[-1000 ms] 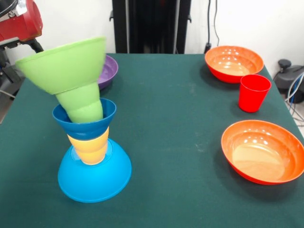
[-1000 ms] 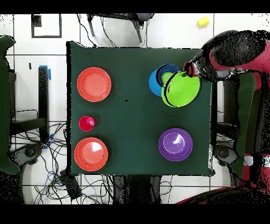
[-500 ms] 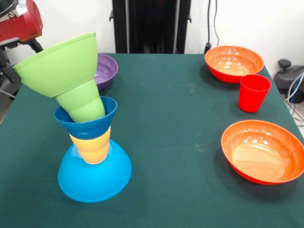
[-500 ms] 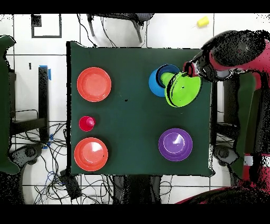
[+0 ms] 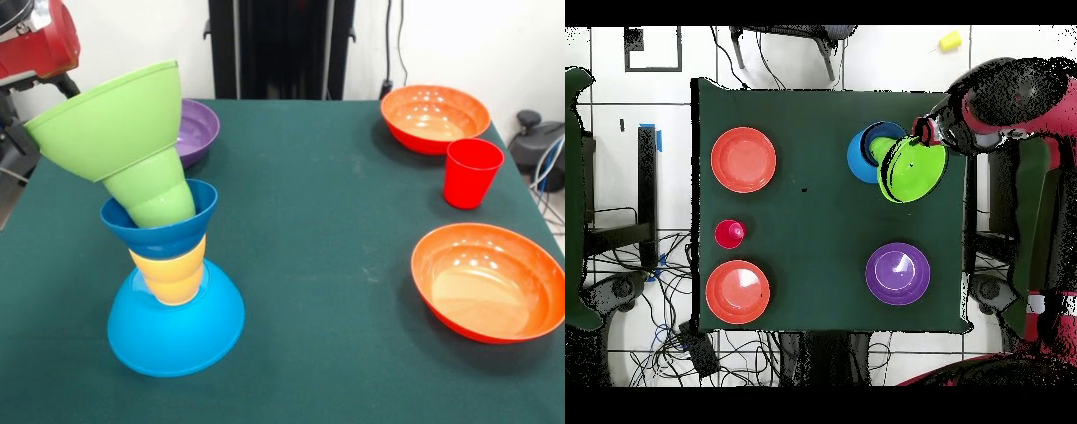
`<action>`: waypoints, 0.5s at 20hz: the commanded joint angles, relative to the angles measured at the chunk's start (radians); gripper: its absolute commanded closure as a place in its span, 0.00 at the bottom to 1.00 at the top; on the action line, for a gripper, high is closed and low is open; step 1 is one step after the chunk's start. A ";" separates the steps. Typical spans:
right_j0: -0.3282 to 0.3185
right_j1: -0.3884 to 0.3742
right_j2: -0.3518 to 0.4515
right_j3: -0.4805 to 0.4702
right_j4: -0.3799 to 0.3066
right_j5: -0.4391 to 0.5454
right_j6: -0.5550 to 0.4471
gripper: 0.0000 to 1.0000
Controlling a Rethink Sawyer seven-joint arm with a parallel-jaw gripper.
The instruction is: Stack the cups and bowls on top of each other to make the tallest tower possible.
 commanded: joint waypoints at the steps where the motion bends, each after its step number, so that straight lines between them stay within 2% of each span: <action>1: 0.051 0.039 -0.052 0.032 -0.058 0.006 -0.122 0.00; 9: 0.054 0.039 -0.057 0.026 -0.061 0.027 -0.124 0.00; 10: 0.054 0.039 -0.057 0.026 -0.061 0.028 -0.123 1.00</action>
